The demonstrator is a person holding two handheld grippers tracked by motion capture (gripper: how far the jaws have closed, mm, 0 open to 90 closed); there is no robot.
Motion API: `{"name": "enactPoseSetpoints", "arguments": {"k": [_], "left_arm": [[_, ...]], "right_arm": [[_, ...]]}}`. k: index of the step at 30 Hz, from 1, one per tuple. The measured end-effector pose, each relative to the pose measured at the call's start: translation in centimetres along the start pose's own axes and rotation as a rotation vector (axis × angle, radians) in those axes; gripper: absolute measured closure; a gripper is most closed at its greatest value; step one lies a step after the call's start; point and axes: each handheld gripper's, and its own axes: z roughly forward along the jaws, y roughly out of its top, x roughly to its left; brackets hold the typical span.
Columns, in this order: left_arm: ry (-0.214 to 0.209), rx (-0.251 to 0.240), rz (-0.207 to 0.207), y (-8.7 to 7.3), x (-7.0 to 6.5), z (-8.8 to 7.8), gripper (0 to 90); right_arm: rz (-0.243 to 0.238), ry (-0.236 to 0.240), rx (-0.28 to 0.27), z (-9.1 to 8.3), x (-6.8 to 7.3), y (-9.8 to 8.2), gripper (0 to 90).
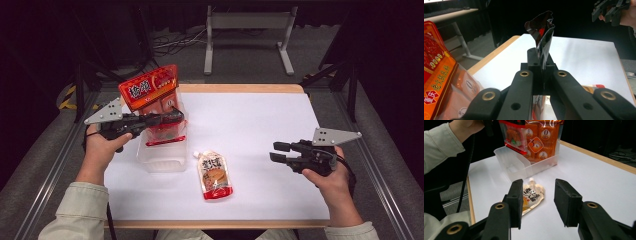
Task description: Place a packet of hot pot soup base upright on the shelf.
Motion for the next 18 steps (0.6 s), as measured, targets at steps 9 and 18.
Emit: {"name": "enactPoseSetpoints", "arguments": {"k": [9,18], "left_arm": [[0.005,0.011,-0.024,-1.3,0.3,0.5,89.5],[-0.01,0.044,-0.016,-2.0,0.4,1.2,89.4]], "right_arm": [[0.002,0.003,0.0,0.0,0.0,0.0,59.6],[0.001,0.011,0.0,0.2,0.0,0.0,59.3]]}}
